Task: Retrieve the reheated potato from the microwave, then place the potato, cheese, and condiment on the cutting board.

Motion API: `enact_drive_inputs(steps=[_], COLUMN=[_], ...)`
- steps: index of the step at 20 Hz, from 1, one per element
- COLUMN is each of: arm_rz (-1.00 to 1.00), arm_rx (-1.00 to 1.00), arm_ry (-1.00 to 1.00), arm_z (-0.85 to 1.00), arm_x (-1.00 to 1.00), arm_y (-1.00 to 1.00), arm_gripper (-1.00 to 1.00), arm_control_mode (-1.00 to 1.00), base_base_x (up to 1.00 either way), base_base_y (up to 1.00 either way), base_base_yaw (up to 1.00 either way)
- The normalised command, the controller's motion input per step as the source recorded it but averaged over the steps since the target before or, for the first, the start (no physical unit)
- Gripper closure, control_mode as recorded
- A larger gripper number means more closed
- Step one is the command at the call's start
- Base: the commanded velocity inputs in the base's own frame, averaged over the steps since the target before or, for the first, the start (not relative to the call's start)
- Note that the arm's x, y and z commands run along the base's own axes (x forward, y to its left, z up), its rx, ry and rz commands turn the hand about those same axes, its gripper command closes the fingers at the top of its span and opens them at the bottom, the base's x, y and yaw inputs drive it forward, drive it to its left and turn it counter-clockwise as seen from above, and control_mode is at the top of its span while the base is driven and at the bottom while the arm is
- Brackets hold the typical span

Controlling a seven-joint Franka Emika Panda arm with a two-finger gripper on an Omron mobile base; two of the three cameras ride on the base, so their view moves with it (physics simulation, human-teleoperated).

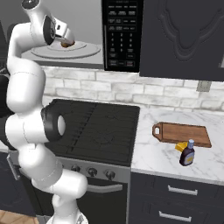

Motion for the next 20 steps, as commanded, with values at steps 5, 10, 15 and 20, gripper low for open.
enact_drive_inputs(steps=[5,10,15,20], arm_rz=[0.14,0.13,0.09,0.03], arm_rx=[0.0,-0.01,-0.06,-0.09], arm_ry=[0.0,0.0,0.03,0.06], arm_z=[-0.16,-0.02,0.0,0.0], arm_x=[0.46,0.37,0.37,0.43], arm_y=[0.01,0.03,0.08,0.06], arm_gripper=[-1.0,-1.0,-1.0,-1.0], arm_control_mode=[-1.0,-1.0,-1.0,-1.0], base_base_x=[0.0,0.0,0.0,0.0], base_base_y=[0.0,0.0,0.0,0.0], base_base_yaw=[0.0,0.0,0.0,0.0])
